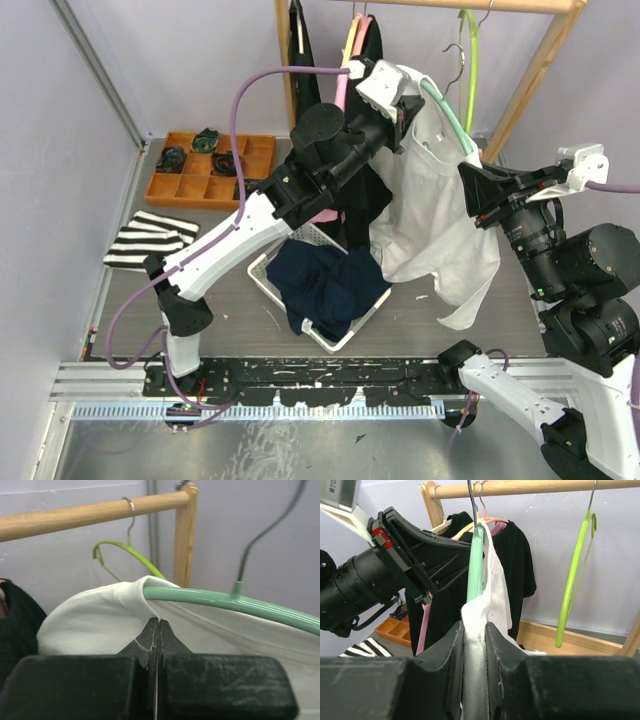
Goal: Remove the t-shirt from the hanger
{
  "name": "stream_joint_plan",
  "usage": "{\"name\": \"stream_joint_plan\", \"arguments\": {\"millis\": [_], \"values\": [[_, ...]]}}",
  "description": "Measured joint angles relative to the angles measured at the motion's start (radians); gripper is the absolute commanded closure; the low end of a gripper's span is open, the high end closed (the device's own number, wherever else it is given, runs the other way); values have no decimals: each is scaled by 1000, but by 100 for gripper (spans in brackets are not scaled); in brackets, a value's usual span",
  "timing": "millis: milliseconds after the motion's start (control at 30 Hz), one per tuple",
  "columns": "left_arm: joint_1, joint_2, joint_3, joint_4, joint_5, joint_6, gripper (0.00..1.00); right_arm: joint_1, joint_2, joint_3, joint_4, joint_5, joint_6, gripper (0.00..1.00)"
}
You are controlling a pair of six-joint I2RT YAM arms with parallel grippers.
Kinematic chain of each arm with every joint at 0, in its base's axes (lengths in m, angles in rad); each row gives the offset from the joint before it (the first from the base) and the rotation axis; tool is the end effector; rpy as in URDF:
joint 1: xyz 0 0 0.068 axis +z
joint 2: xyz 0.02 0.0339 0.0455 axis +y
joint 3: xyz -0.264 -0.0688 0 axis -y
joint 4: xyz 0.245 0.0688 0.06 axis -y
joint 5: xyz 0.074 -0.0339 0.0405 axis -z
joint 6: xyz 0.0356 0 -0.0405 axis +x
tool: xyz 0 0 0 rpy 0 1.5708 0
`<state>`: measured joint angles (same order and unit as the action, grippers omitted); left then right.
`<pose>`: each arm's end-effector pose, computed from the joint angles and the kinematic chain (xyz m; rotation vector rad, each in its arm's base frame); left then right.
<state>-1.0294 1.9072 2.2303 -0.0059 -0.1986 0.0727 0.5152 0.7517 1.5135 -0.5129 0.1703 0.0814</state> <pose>0.2245 -0.3596 0.5314 0.5199 1.1820 -0.7000 0.0628 0.0286 0.5332 -0.1434 1.3283 0.3936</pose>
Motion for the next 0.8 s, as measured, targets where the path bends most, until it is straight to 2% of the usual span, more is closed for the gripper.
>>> {"name": "stream_joint_plan", "arguments": {"millis": [233, 367, 400, 433, 500, 567, 667, 800], "values": [[4, -77, -101, -16, 195, -43, 100, 0, -1, -23, 5, 8, 0, 99], [-4, -127, -109, -48, 284, -63, 100, 0, -2, -24, 20, 8, 0, 99], [-7, -138, -109, -56, 299, -66, 97, 0, -2, -24, 26, 8, 1, 99], [-9, -148, -109, -65, 312, -68, 82, 0, -2, -24, 31, 7, 1, 99], [-11, -160, -108, -79, 319, -69, 38, 0, -2, -24, 37, 6, 1, 99], [-13, -167, -108, -95, 317, -61, 20, 0, -2, -24, 38, 7, 1, 99], [-18, -174, -116, -102, 289, -50, 8, 0, -2, -27, 34, 11, 1, 99], [-19, -183, -139, -83, 267, -27, 6, 0, -7, -40, 34, 11, 2, 99]]}}
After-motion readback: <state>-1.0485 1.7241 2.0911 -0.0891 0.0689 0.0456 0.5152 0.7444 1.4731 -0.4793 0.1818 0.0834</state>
